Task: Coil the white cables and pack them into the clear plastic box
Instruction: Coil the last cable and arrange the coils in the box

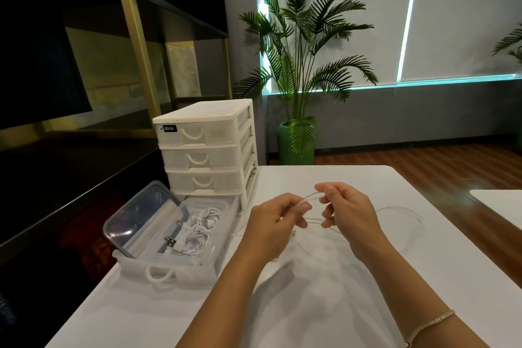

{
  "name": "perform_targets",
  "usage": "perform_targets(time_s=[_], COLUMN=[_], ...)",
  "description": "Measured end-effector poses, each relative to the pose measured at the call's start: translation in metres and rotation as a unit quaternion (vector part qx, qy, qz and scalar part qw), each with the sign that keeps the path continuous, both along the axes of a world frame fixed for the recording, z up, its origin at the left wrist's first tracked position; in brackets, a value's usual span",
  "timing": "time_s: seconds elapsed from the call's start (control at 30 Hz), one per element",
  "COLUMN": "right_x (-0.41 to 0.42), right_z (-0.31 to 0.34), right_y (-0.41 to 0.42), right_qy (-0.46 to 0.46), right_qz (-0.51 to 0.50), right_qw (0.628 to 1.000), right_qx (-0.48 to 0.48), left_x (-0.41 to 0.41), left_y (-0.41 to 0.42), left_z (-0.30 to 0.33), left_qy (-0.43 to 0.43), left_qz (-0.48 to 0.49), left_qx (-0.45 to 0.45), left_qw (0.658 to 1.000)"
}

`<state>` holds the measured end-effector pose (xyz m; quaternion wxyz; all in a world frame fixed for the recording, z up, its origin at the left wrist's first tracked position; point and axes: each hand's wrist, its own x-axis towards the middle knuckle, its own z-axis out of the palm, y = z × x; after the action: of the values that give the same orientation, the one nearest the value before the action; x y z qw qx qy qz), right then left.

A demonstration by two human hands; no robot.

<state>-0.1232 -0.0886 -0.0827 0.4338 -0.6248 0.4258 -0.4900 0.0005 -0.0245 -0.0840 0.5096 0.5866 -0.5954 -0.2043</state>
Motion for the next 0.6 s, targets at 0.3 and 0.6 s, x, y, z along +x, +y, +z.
perform_targets(time_s=[0.3, 0.6], right_x=[0.012, 0.015], right_z=[-0.004, -0.006], right_y=[0.007, 0.013], right_qy=[0.082, 0.065], right_qz=[0.056, 0.073], right_qw=[0.994, 0.995], right_qx=[-0.034, -0.035], left_x=[-0.002, 0.003], left_y=[0.003, 0.004], left_z=[0.012, 0.015], left_qy=[0.409, 0.593], left_qz=[-0.073, -0.14], left_qx=[0.041, 0.023], left_qw=[0.909, 0.793])
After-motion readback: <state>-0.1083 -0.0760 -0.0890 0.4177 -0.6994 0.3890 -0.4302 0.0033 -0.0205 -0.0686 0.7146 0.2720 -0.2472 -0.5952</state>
